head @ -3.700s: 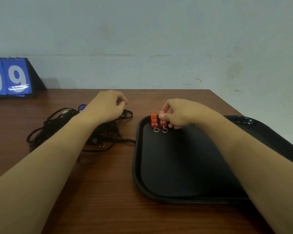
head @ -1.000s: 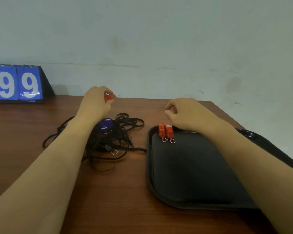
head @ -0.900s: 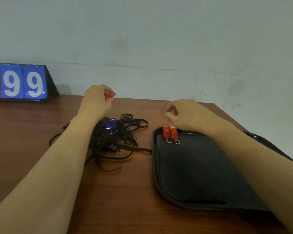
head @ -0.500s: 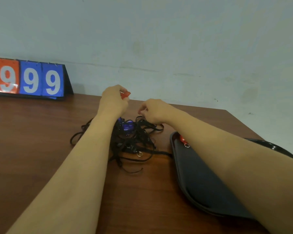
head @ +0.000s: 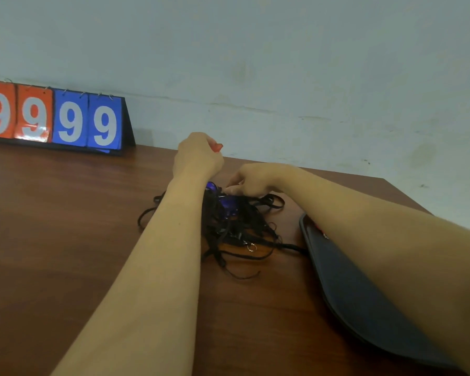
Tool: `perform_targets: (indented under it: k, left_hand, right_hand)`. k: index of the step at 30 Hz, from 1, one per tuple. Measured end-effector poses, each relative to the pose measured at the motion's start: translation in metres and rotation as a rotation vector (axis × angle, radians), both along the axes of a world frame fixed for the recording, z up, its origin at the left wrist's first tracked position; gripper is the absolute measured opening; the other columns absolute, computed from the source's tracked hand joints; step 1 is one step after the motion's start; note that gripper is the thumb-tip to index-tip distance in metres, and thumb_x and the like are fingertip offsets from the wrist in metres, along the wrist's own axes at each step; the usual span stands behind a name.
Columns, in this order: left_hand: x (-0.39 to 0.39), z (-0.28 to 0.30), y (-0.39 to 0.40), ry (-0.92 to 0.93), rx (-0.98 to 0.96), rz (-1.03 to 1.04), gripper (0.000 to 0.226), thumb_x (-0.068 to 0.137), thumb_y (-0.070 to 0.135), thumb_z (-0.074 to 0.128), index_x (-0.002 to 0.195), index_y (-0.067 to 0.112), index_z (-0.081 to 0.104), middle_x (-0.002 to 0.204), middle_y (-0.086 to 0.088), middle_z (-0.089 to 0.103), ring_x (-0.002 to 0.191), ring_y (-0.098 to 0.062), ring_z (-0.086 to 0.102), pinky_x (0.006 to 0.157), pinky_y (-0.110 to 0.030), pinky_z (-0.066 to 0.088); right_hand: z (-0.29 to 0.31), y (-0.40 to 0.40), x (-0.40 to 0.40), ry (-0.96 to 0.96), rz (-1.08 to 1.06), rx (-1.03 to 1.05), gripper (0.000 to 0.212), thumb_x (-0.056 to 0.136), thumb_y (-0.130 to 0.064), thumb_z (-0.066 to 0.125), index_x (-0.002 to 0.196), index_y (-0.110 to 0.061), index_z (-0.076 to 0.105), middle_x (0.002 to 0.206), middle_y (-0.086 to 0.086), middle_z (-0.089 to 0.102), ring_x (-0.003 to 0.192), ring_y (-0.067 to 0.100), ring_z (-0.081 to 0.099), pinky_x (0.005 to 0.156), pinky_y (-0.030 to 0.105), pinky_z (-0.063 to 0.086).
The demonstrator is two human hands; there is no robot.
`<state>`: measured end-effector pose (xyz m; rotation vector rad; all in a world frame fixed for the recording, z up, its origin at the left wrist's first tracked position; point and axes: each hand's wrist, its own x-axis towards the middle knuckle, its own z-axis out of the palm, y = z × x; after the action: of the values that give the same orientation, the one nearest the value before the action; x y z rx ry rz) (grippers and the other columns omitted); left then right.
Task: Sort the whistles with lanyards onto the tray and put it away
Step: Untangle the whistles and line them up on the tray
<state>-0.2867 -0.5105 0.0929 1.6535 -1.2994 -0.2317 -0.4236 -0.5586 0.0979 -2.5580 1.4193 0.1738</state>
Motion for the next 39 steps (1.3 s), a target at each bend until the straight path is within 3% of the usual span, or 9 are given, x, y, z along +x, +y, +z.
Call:
perform_targets:
  k: [7, 11, 17, 21, 27, 32, 39]
  left_hand:
    - [0.0, 0.001, 0.0, -0.002, 0.012, 0.001, 0.027, 0.094, 0.016, 0.065, 0.121, 0.019, 0.067, 0.121, -0.004, 0.066, 0.096, -0.016, 0.055, 0.079, -0.03, 0.043]
    - [-0.002, 0.002, 0.002, -0.019, 0.033, -0.012, 0.029, 0.094, 0.016, 0.065, 0.123, 0.018, 0.066, 0.122, -0.003, 0.066, 0.097, -0.017, 0.056, 0.08, -0.031, 0.045]
    - [-0.005, 0.002, 0.004, -0.037, 0.046, -0.032, 0.032, 0.094, 0.015, 0.065, 0.125, 0.016, 0.066, 0.123, -0.005, 0.066, 0.102, -0.02, 0.061, 0.085, -0.033, 0.051]
    - [-0.005, 0.002, 0.003, -0.042, 0.043, -0.036, 0.031, 0.094, 0.015, 0.065, 0.126, 0.016, 0.065, 0.123, -0.005, 0.065, 0.097, -0.015, 0.054, 0.083, -0.03, 0.046]
    - [-0.006, 0.002, 0.004, -0.043, 0.045, -0.044, 0.029, 0.095, 0.017, 0.065, 0.124, 0.016, 0.066, 0.12, -0.004, 0.066, 0.096, -0.018, 0.059, 0.085, -0.033, 0.051]
    - [-0.006, 0.002, 0.004, -0.051, 0.044, -0.043, 0.029, 0.095, 0.017, 0.065, 0.124, 0.016, 0.066, 0.119, -0.004, 0.066, 0.097, -0.018, 0.06, 0.085, -0.034, 0.052]
    - [-0.007, 0.002, 0.003, -0.067, 0.051, -0.036, 0.029, 0.094, 0.015, 0.065, 0.123, 0.017, 0.068, 0.118, -0.004, 0.067, 0.094, -0.016, 0.056, 0.079, -0.03, 0.045]
  right_hand:
    - [0.014, 0.013, -0.007, 0.029, 0.075, 0.045, 0.044, 0.097, -0.051, 0.059, 0.135, -0.028, 0.062, 0.122, -0.008, 0.058, 0.116, 0.017, 0.055, 0.1, 0.034, 0.044]
    - [0.012, 0.015, -0.009, 0.089, 0.097, -0.015, 0.044, 0.094, -0.045, 0.066, 0.133, -0.025, 0.062, 0.133, -0.002, 0.062, 0.121, 0.02, 0.056, 0.103, 0.037, 0.041]
    - [0.008, 0.016, -0.016, 0.055, 0.102, -0.117, 0.059, 0.088, -0.056, 0.069, 0.129, -0.015, 0.057, 0.12, -0.002, 0.062, 0.11, 0.022, 0.059, 0.097, 0.036, 0.049]
    - [0.0, 0.012, -0.019, 0.062, 0.104, -0.169, 0.046, 0.088, -0.053, 0.069, 0.114, -0.017, 0.058, 0.107, 0.003, 0.064, 0.097, 0.023, 0.061, 0.093, 0.045, 0.053]
    - [-0.002, 0.017, -0.024, 0.017, 0.166, -0.183, 0.042, 0.093, -0.048, 0.066, 0.121, -0.016, 0.064, 0.11, -0.002, 0.067, 0.102, 0.021, 0.063, 0.095, 0.04, 0.053]
    - [-0.001, 0.014, -0.028, -0.112, 0.18, -0.266, 0.02, 0.096, -0.045, 0.064, 0.092, -0.025, 0.068, 0.098, -0.006, 0.071, 0.096, 0.016, 0.065, 0.085, 0.033, 0.052]
    - [0.01, 0.015, -0.037, -0.101, 0.119, -0.362, 0.046, 0.1, -0.053, 0.052, 0.09, -0.011, 0.067, 0.087, 0.005, 0.07, 0.083, 0.021, 0.064, 0.078, 0.038, 0.053]
